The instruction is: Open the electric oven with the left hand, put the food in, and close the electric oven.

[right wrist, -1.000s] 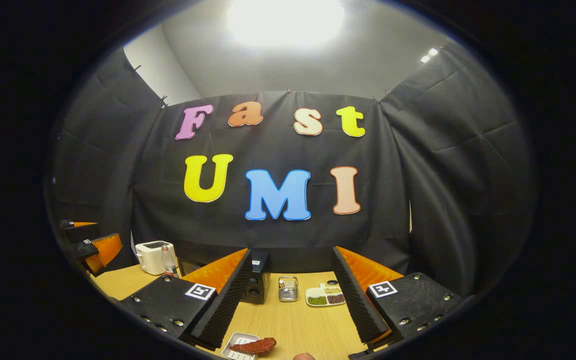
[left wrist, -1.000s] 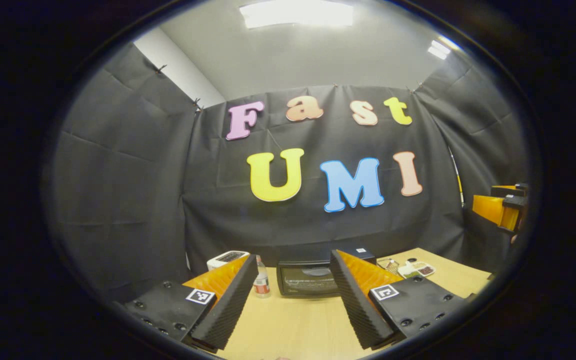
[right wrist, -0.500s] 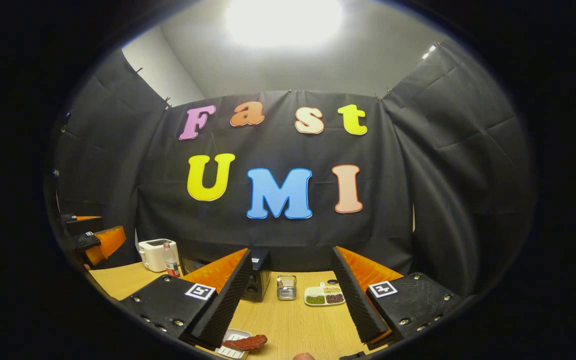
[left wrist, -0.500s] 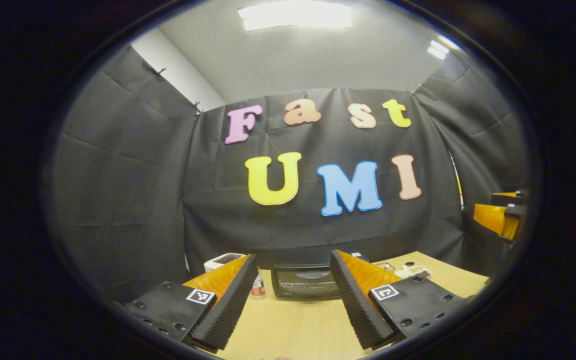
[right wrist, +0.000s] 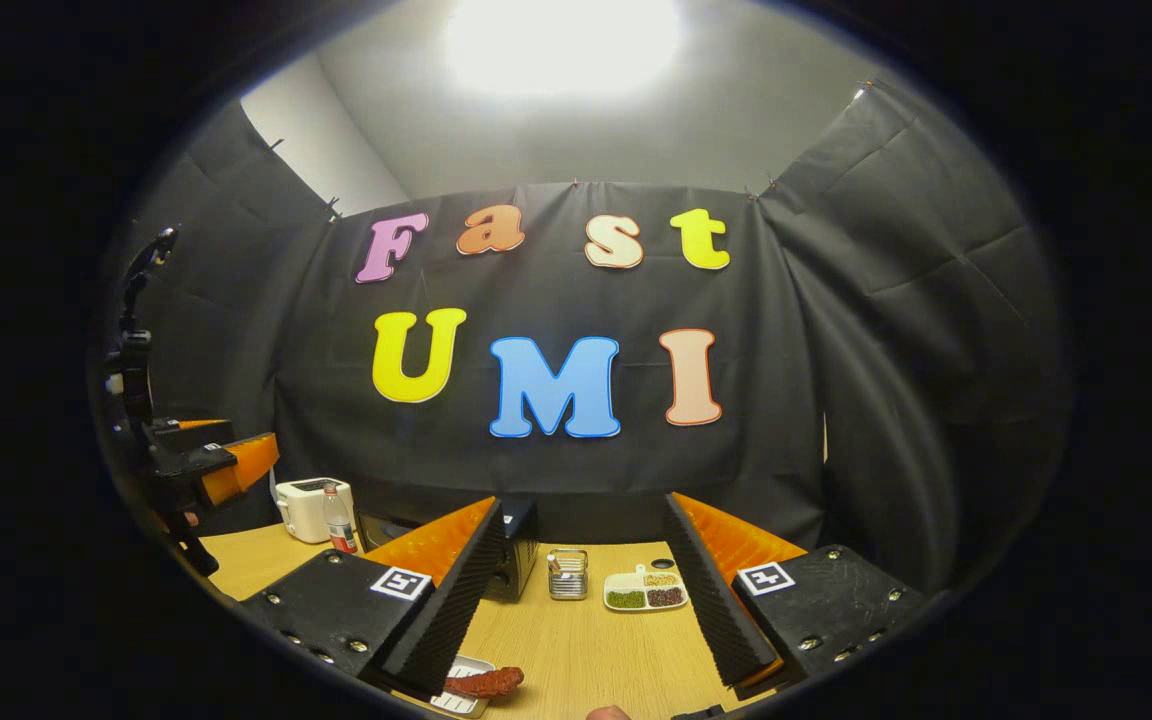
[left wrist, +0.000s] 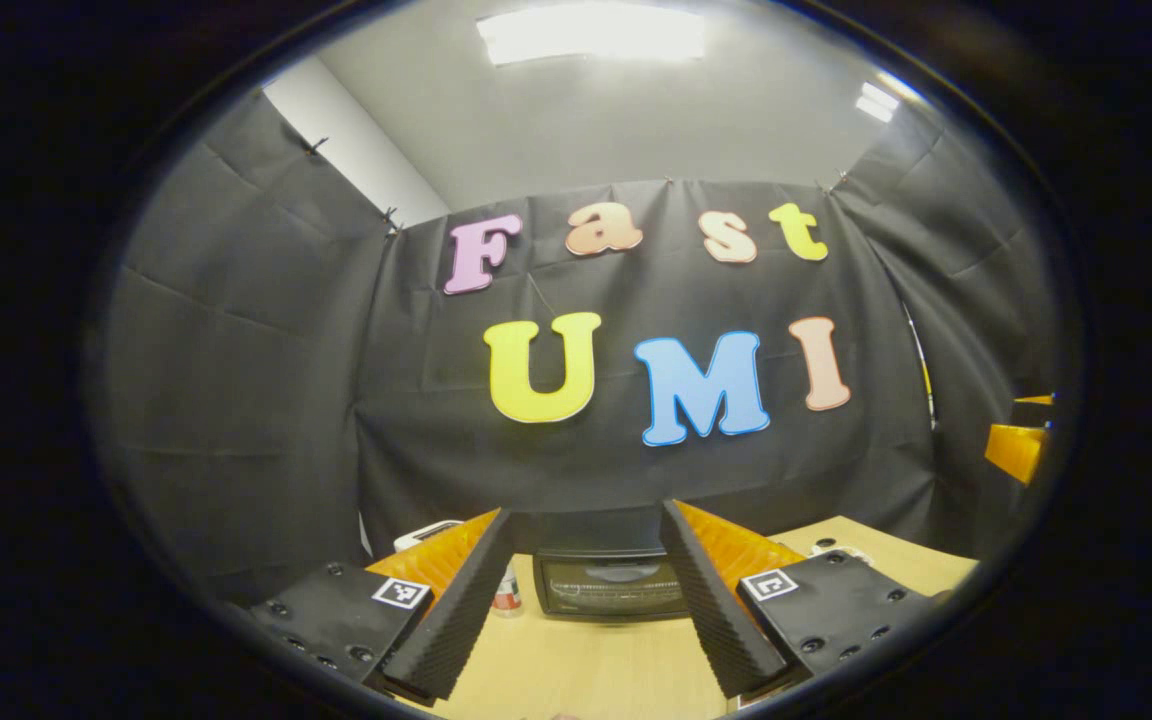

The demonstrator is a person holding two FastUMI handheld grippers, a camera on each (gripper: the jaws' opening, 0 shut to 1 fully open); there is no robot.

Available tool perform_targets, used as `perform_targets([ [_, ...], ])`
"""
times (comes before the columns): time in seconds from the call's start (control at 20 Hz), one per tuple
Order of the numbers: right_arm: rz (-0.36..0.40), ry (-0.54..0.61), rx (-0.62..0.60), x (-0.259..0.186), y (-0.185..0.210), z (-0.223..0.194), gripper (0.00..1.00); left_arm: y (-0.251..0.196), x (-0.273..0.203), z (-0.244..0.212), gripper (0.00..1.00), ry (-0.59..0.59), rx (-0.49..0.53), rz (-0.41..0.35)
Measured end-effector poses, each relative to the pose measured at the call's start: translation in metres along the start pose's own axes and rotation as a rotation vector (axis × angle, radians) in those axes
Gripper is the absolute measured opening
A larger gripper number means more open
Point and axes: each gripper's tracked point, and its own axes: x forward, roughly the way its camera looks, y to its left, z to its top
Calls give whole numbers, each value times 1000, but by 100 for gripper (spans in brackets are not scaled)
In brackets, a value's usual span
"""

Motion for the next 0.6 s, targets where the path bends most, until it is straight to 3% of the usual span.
perform_targets([
  [0.6,-175,23,-8,40,2,-11,96,-13,141,-58,100,34,-19,-129],
])
